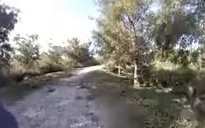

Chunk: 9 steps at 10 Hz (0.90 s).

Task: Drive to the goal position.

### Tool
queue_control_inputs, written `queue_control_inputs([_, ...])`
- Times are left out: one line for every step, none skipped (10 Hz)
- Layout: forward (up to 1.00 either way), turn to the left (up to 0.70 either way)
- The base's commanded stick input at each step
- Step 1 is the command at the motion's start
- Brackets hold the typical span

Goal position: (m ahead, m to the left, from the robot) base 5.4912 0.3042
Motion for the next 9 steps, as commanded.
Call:
queue_control_inputs([0.7,0.27])
queue_control_inputs([0.7,0.27])
queue_control_inputs([0.7,0.27])
queue_control_inputs([0.7,0.27])
queue_control_inputs([0.7,0.27])
queue_control_inputs([0.7,0.27])
queue_control_inputs([0.7,0.0])
queue_control_inputs([0.7,0.0])
queue_control_inputs([0.7,0.0])
